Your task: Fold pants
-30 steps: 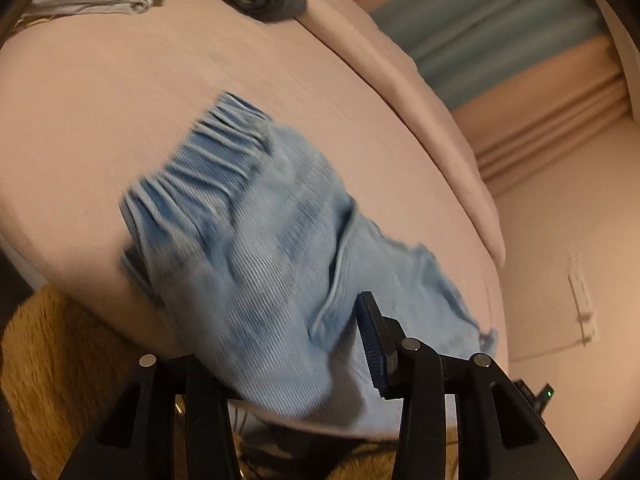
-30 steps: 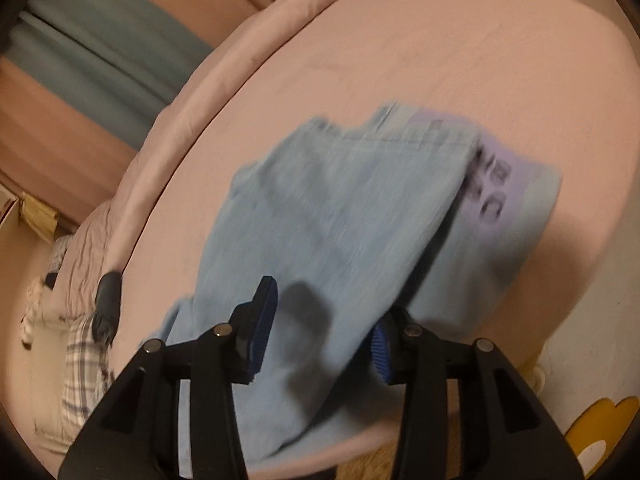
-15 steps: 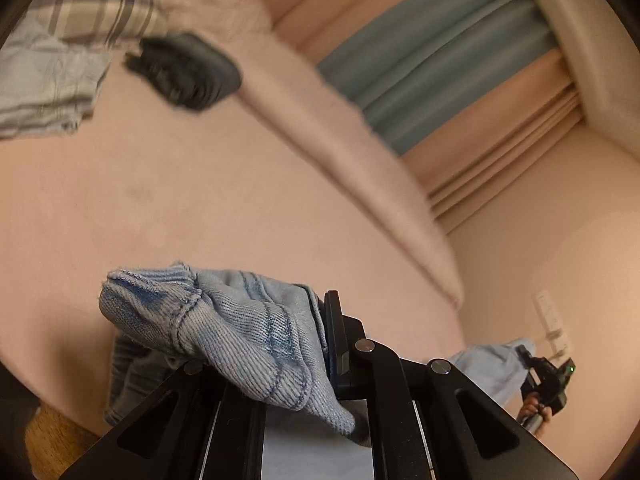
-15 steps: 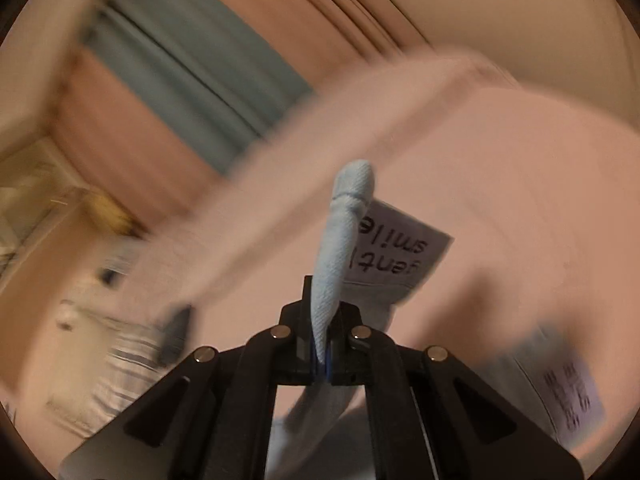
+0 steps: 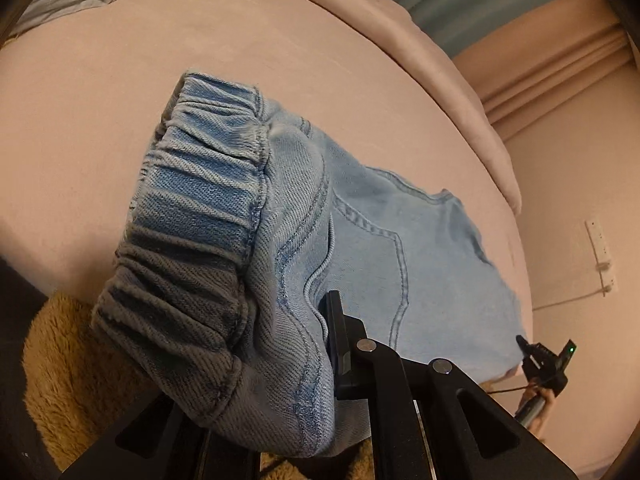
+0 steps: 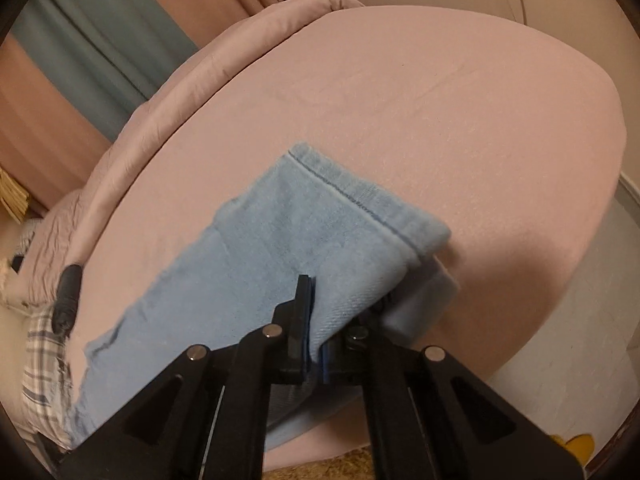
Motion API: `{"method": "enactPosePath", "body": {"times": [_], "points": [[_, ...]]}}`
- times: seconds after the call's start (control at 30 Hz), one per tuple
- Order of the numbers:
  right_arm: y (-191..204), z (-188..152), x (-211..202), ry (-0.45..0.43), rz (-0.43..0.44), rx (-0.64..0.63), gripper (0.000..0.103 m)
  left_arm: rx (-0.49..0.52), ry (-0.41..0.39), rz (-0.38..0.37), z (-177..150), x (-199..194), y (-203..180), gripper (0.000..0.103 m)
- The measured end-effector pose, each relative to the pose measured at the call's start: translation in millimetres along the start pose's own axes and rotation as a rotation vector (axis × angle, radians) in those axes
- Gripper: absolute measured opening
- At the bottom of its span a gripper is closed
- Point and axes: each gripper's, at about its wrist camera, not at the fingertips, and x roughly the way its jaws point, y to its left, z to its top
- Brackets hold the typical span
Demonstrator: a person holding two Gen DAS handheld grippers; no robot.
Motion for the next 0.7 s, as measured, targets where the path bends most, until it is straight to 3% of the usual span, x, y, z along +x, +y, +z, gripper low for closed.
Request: {"method": "enactPosePath", "body": {"times": [0.13,0.27,0.37,0.43,0.57,0.7], "points": [[3.8,-3.2,-7.6,-0.007,-0.047,-0.032,0.005,0.036,-0.009,0.043,-2.1,-1.2,-9.2,0.007],[-3.8,3.8,-15.8,-0.031,-0.096,0.006,0.017,0.058,-0.006,0.085,-0.1,8.3,-13.5,0.007],[-14.1,11.6,-21.4,-0.051,-0.157,0.02,0.014,0.084,-0.016,0.113,-1.3,11.0,-18.8,0.007],[-17.6,11.7,-23.8,-0.055,-0.155,-0.001,0.006,0.081,-0.026,0.121,-0.5,10.6,-20.5,0.008],[-26.1,7.9,-42.1,-0.09,-0.131,-0.016,0.006,0.093,-0.073,0.142,2.9,2.3,-27.0,0.008],[-38.6,8.5,-23.0,-0.032,-0.138,0.006,0.005,0.102,-0.042,0.191,2.0,16.8,-26.2,0.011]]}}
